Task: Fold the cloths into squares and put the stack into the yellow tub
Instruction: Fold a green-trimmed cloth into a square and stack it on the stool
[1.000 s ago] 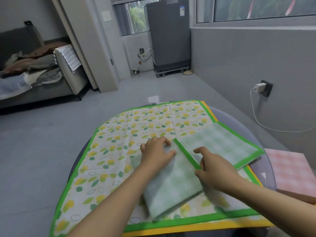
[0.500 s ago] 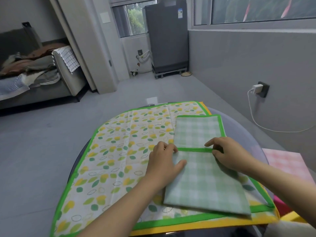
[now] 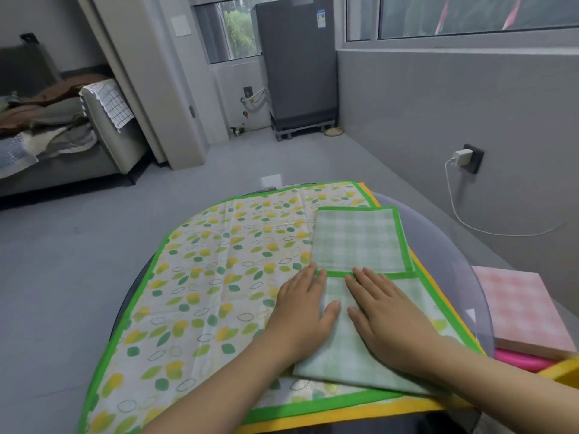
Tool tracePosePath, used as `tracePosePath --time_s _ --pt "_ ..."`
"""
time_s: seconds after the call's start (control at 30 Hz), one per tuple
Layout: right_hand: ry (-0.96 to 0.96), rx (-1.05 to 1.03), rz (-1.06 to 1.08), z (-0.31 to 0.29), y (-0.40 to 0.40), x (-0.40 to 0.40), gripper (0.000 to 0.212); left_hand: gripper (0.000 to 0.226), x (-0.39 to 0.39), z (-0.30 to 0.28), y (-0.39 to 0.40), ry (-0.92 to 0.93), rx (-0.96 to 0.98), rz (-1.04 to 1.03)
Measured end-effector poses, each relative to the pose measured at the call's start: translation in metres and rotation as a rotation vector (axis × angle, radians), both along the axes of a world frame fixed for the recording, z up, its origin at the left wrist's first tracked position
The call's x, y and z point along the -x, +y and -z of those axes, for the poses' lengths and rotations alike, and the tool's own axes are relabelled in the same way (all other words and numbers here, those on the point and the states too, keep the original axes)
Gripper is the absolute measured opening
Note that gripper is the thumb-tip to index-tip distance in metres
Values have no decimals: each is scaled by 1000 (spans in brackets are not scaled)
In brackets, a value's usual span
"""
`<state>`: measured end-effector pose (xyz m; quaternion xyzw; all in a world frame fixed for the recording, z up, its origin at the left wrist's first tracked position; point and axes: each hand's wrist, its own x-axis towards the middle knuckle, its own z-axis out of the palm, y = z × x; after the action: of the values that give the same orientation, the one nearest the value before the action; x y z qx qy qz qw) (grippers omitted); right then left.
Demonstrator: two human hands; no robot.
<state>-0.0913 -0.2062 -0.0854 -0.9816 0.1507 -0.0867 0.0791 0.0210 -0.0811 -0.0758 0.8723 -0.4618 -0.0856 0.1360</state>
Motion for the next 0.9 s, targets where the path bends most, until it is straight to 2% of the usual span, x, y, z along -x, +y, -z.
tracePosePath --time_s 0.03,0.1,0.47,0.53,0.57,0.63,0.7,0.73,0.83,0.9 --pt "12 -16 -7 0 0 2 99 64 0 1 0 -13 -28 13" --pt "68 -60 22 0 -6 7 115 64 0 1 0 -25 -66 26" --pt "141 -99 190 -7 -30 27 128 64 0 -8 1 -78 -72 42" --pt "61 49 153 -13 -27 27 117 62 -1 -12 -2 -130 -47 56" --pt "-30 115 139 -15 -26 26 97 58 -3 -13 -4 -149 -18 63" --pt "-138 7 136 -17 -29 24 51 44 -6 -14 -10 -154 71 77" --pt "-151 -294 197 -23 -33 20 43 32 -8 -14 -16 -125 124 76" --pt "-177 -379 272 -24 -38 18 41 30 -9 -13 -20 -97 146 57" --pt "-295 -483 465 -30 -54 8 33 21 -14 -16 -32 22 245 -95" --pt "-301 -574 579 -32 -63 2 30 19 -18 -19 -41 75 266 -219"
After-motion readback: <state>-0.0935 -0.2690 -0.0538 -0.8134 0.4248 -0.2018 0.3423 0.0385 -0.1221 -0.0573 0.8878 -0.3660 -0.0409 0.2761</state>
